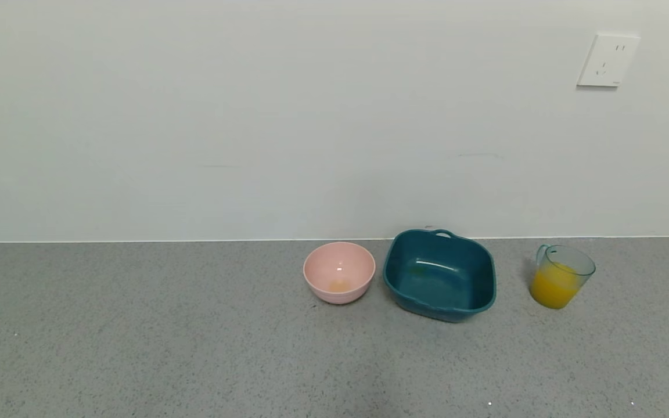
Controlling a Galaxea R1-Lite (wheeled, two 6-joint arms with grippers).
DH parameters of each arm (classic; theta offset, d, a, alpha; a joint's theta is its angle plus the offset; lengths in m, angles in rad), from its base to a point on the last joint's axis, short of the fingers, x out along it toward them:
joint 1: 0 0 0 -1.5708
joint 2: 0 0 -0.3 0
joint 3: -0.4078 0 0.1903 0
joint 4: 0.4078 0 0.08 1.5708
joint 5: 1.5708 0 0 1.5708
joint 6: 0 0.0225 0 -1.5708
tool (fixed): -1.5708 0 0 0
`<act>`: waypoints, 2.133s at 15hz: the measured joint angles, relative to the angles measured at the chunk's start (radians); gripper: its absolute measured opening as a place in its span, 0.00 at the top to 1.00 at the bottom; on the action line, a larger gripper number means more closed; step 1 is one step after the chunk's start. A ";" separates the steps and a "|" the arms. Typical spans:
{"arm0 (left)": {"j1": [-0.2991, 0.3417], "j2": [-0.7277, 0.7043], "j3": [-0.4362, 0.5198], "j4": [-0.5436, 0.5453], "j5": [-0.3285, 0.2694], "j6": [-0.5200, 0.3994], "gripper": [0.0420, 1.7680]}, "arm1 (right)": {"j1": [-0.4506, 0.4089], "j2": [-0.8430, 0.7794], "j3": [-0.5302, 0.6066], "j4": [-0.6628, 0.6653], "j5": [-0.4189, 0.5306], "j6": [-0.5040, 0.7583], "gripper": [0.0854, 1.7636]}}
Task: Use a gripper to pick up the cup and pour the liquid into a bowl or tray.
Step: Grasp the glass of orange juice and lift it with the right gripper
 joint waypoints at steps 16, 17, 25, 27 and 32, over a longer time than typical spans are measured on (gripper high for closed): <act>0.000 0.000 0.000 0.000 0.000 0.000 0.03 | 0.000 0.061 -0.063 0.003 -0.004 0.002 0.03; 0.000 0.000 0.000 0.000 0.000 0.000 0.03 | 0.000 0.113 -0.105 0.003 -0.006 0.003 0.03; 0.000 0.000 0.000 0.000 0.000 0.000 0.03 | -0.016 0.686 -0.418 -0.005 -0.009 0.004 0.03; 0.000 0.000 0.000 0.000 0.000 0.000 0.03 | -0.026 0.835 -0.460 -0.036 -0.009 0.004 0.03; 0.000 0.000 0.000 0.000 0.000 0.000 0.03 | -0.051 1.152 -0.483 -0.178 -0.007 0.010 0.03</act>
